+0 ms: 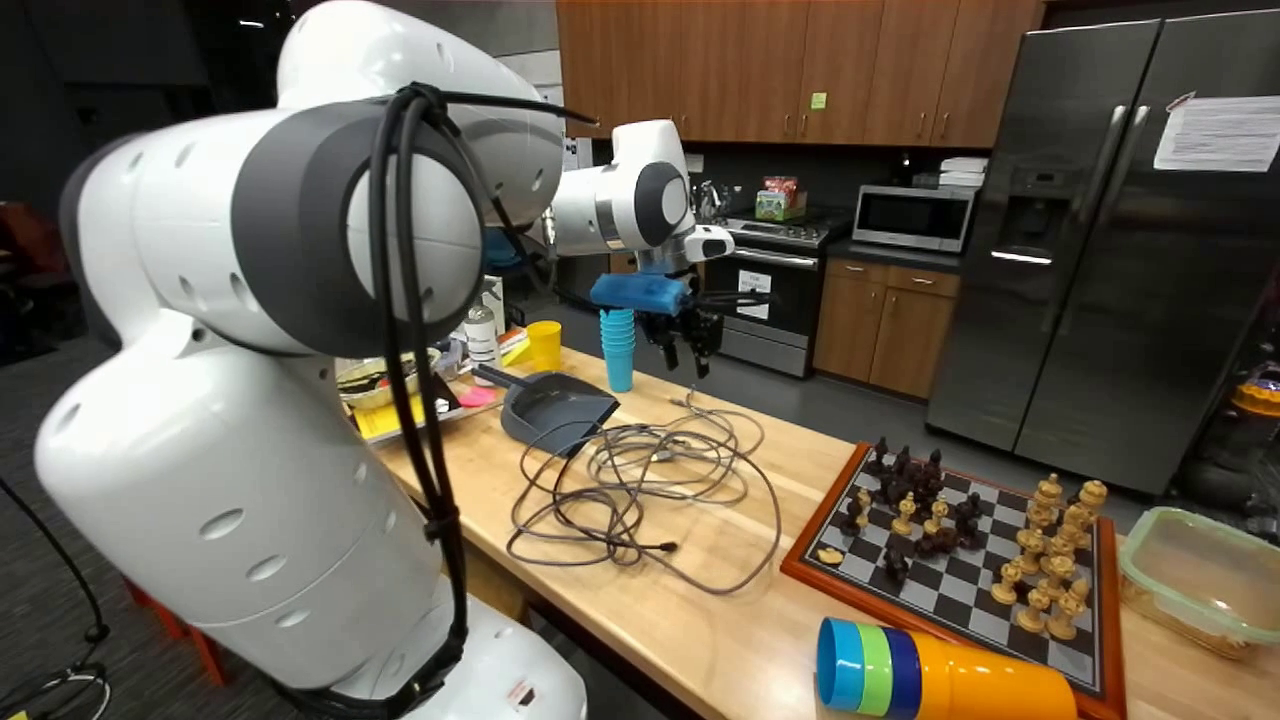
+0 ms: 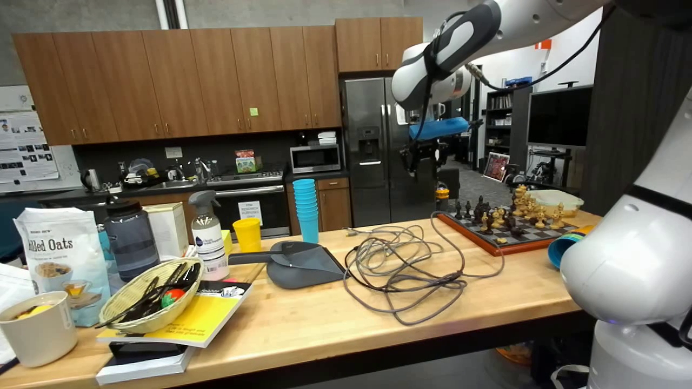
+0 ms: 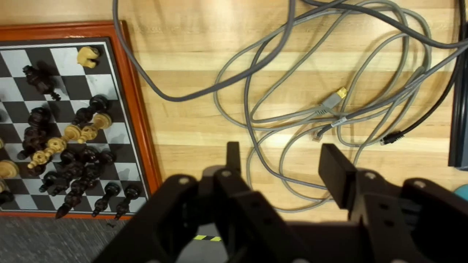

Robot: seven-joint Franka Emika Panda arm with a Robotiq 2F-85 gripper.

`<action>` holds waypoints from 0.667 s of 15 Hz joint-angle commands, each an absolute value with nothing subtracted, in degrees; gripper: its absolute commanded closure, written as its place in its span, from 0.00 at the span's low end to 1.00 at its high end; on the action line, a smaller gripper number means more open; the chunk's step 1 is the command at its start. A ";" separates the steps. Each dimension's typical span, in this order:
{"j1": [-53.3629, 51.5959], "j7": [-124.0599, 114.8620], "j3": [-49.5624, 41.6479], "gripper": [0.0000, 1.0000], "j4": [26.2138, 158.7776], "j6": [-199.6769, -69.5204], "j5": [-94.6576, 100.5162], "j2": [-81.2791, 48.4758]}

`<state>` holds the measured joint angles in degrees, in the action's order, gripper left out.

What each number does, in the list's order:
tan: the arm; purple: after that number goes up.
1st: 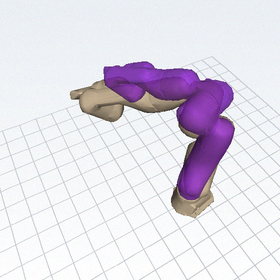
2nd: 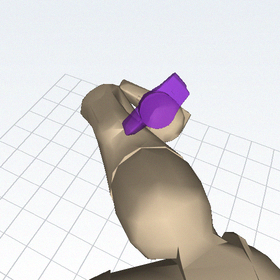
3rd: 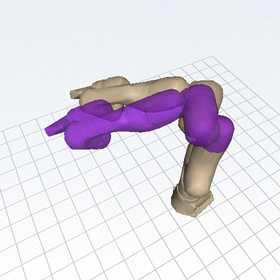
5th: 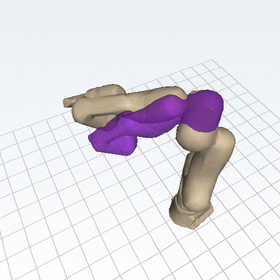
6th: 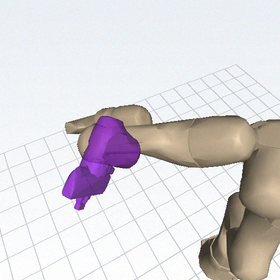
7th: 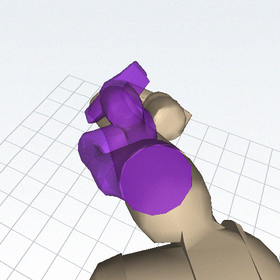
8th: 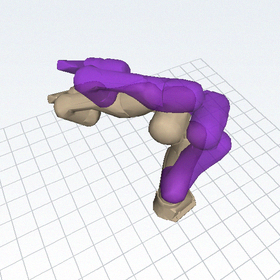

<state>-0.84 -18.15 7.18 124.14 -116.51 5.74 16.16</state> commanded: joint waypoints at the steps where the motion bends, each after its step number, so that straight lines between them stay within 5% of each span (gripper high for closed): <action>1: -0.24 -12.55 3.70 0.10 130.12 -116.45 4.59 20.62; 3: 0.74 -9.02 1.40 0.01 134.10 -116.49 4.82 22.04; 10: 6.77 1.93 -7.74 0.00 146.62 -114.99 5.59 25.73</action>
